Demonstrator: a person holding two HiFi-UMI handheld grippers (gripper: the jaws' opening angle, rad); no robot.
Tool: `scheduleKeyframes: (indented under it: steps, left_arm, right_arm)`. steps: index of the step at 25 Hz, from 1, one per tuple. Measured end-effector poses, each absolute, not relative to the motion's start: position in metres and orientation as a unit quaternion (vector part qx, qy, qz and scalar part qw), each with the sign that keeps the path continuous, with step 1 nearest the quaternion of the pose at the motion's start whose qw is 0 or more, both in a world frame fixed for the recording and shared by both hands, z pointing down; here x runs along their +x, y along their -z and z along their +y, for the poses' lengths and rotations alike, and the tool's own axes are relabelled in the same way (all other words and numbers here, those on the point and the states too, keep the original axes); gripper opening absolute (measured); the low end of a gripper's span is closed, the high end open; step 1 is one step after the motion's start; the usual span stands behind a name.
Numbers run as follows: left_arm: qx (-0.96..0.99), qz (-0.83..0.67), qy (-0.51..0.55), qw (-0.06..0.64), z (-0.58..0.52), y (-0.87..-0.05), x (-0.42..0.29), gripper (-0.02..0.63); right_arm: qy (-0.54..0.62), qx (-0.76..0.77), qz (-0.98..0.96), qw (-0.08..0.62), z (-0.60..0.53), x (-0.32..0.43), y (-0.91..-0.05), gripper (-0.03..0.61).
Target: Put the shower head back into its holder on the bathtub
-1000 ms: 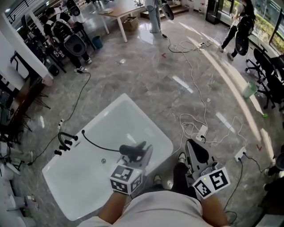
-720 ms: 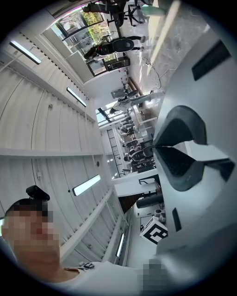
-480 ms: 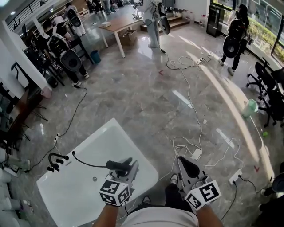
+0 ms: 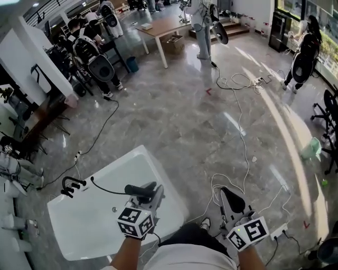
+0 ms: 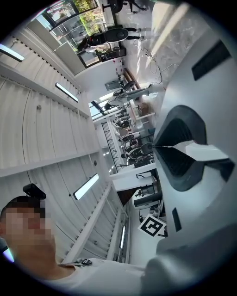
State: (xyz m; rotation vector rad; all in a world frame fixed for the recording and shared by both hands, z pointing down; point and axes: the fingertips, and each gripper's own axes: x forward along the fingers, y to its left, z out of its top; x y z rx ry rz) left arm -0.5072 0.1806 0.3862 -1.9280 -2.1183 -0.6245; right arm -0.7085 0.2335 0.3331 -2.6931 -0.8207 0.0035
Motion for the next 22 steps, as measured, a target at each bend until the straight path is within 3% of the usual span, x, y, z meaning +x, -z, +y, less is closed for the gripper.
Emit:
scheduleKeyframes:
  steps: [22]
  left_arm:
    - [-0.700, -0.678, 0.204, 0.092, 0.311, -0.382, -0.433, 0.097]
  right_arm:
    - [0.035, -0.990, -0.107, 0.082, 0.362, -0.505, -0.328, 0.015]
